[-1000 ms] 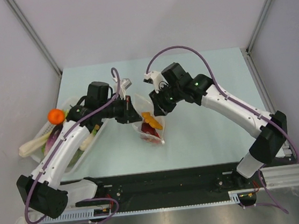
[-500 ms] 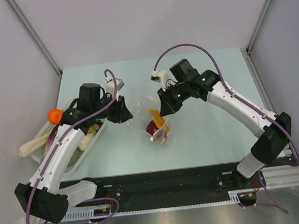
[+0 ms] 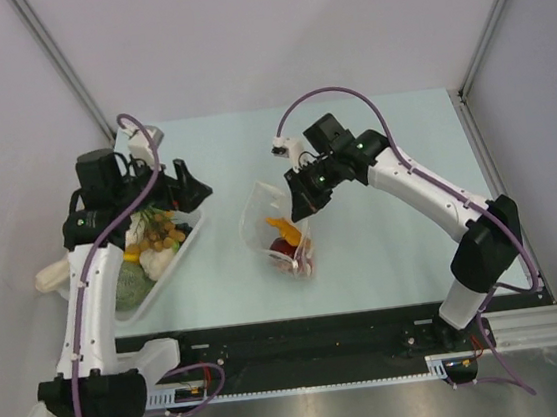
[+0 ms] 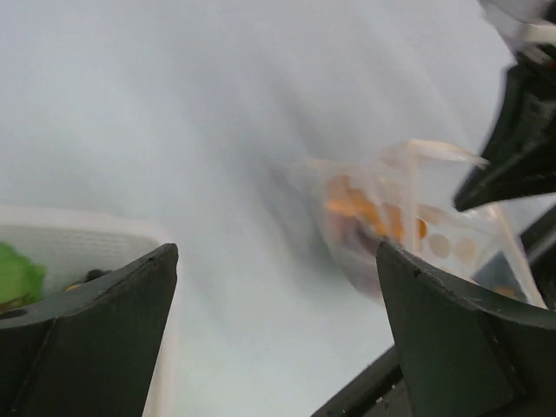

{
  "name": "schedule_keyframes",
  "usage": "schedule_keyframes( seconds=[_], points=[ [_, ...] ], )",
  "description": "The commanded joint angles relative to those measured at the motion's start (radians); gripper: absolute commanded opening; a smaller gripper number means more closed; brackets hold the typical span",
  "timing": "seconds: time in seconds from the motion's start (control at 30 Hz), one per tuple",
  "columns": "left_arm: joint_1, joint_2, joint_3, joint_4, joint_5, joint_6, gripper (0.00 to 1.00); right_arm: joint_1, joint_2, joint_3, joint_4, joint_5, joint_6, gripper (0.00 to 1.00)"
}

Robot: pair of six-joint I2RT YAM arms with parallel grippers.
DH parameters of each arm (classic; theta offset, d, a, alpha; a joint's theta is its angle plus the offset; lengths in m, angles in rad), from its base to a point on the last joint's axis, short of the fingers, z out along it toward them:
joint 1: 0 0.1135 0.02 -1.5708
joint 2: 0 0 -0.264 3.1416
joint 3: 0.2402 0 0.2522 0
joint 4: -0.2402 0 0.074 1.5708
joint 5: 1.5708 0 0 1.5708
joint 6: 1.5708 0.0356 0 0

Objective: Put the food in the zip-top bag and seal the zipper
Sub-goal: Pick up the fake fruit from the bin.

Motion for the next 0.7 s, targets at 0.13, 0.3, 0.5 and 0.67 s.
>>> schedule_keyframes(
  seconds=[0.13,0.3,0.5,0.67],
  points=[
    [0.275,0.162,0.038,0.021,0.093,-0.056,0.90,-0.066,-0.055,0.086,-0.012,-0.022,0.171,0.00],
    [0.276,0.205,0.050,0.109,-0.159,-0.081,0.89,-0.109,-0.098,0.061,-0.045,0.038,0.219,0.00],
    [0.312,0.320,0.141,0.043,-0.477,-0.044,0.92,-0.128,0.009,0.116,-0.019,0.032,0.203,0.00],
    [0.356,0.397,0.161,0.037,-0.540,-0.038,1.00,-0.171,0.106,0.169,-0.005,0.008,0.238,0.00]
  ],
)
